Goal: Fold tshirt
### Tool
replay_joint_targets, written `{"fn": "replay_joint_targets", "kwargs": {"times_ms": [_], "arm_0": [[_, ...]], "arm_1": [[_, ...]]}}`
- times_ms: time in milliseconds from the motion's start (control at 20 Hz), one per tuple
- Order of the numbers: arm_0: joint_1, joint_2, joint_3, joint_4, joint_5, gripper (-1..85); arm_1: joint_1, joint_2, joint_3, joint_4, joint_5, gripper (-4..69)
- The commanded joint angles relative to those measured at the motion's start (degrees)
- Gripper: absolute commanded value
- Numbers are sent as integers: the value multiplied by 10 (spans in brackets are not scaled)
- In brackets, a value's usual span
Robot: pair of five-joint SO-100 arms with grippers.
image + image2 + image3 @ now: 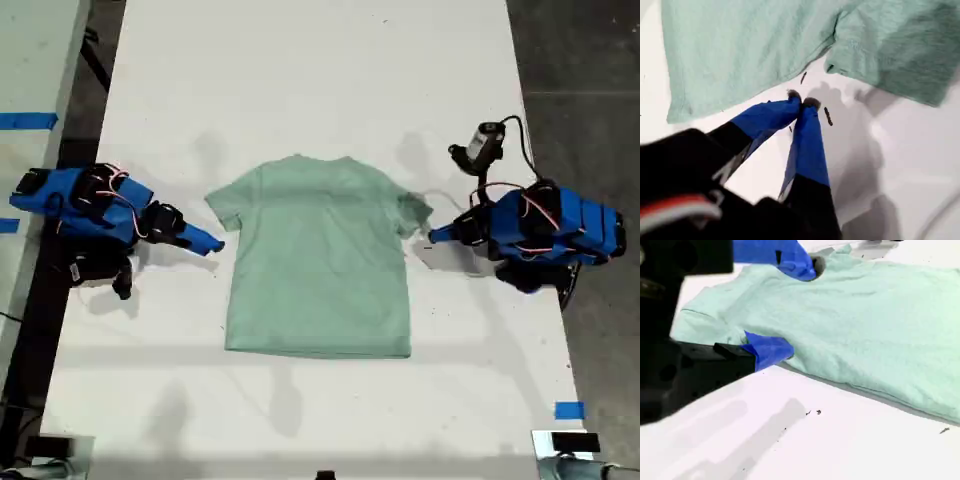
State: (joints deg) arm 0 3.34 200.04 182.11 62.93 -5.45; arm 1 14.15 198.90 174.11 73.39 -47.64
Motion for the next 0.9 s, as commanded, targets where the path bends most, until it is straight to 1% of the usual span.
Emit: {"fn": "replay_joint_targets", "kwargs": {"times_ms": [0,350,450,550,700,750,850], "arm_0": [[-48,62,1,-42,-50,1],[-44,62,0,-33,-48,1],[-59,62,-1,-32,-52,1],[-47,62,-4,-37,-62,0],[-42,33,-5,-73,-67,-1],[-43,3,-17,-91,-67,-1],[-49,-124,-78,-131,-59,-1]], "arm_1": [[-116,11,8,10,470,-11],[-113,11,8,10,467,-11],[-118,11,8,10,490,-11],[-135,11,6,11,500,-17],[-140,-6,-29,14,483,-17],[-134,-49,-60,14,476,-17],[-113,-155,-140,18,440,-17]]}}
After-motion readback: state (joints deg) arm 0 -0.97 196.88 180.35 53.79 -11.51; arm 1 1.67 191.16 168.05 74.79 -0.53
